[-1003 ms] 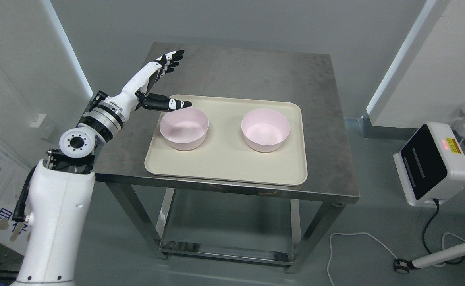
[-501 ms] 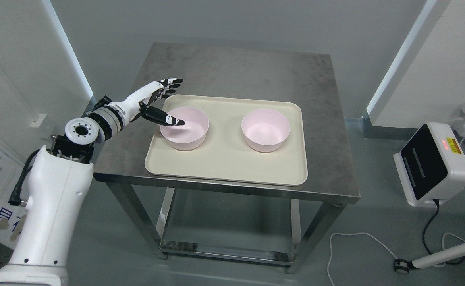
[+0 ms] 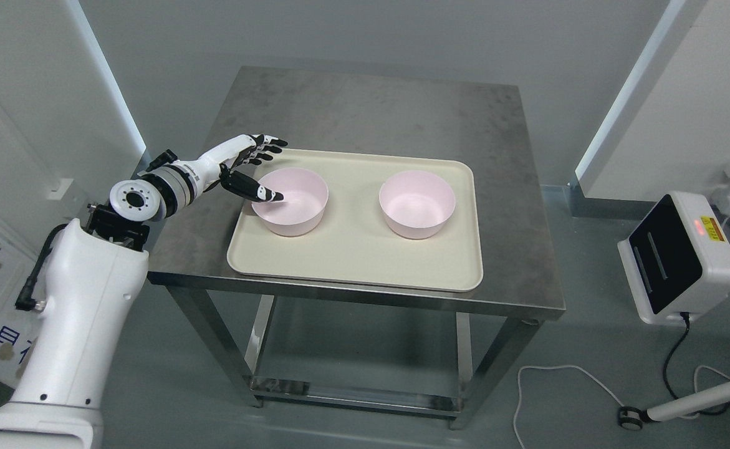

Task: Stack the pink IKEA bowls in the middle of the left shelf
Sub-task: 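Grasp the rim of the nearer pink bowl with the left hand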

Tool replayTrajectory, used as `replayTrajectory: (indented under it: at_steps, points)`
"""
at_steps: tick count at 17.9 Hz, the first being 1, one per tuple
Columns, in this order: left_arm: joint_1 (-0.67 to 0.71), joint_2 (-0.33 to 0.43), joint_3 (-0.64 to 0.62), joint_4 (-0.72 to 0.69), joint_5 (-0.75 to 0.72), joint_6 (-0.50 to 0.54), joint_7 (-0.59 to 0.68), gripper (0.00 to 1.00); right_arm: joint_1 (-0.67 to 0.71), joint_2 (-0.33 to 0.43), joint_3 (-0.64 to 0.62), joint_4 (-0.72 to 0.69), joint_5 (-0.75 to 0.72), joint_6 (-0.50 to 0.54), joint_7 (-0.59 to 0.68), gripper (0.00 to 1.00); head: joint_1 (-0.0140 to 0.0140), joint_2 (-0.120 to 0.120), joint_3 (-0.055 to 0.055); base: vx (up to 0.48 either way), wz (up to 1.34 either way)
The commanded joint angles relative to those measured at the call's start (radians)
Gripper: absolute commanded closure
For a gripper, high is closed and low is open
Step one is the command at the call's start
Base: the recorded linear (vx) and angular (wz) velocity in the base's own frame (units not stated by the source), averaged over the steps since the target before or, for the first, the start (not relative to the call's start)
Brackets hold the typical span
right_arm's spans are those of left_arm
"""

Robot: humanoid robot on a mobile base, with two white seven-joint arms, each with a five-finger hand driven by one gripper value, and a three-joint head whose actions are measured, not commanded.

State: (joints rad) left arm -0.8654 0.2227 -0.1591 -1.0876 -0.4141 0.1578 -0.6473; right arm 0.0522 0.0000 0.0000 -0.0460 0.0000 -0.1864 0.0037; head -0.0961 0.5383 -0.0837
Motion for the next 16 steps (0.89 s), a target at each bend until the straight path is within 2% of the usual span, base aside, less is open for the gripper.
replayTrajectory:
  at_steps: [1, 7, 11, 16]
  points:
    - [-0.014, -0.011, -0.045, 0.04, -0.031, 0.002, 0.0, 0.35, 0.0, -0.017, -0.009, 0.0, 0.008, 0.001, -0.001, 0.0, 0.0, 0.0, 0.0, 0.0, 0.0]
    - [-0.018, -0.013, -0.085, 0.04, -0.034, 0.0, 0.0, 0.42, 0.0, -0.017, -0.009, 0.0, 0.008, 0.001, -0.001, 0.0, 0.0, 0.0, 0.0, 0.0, 0.0]
    - [-0.032, -0.022, -0.115, 0.04, -0.034, -0.003, 0.0, 0.61, 0.0, -0.017, -0.009, 0.0, 0.008, 0.001, -0.001, 0.0, 0.0, 0.0, 0.0, 0.0, 0.0]
    - [-0.043, -0.037, -0.148, 0.041, -0.067, -0.021, 0.0, 0.68, 0.0, -0.017, -0.009, 0.0, 0.008, 0.001, -0.001, 0.0, 0.0, 0.0, 0.0, -0.001, 0.01]
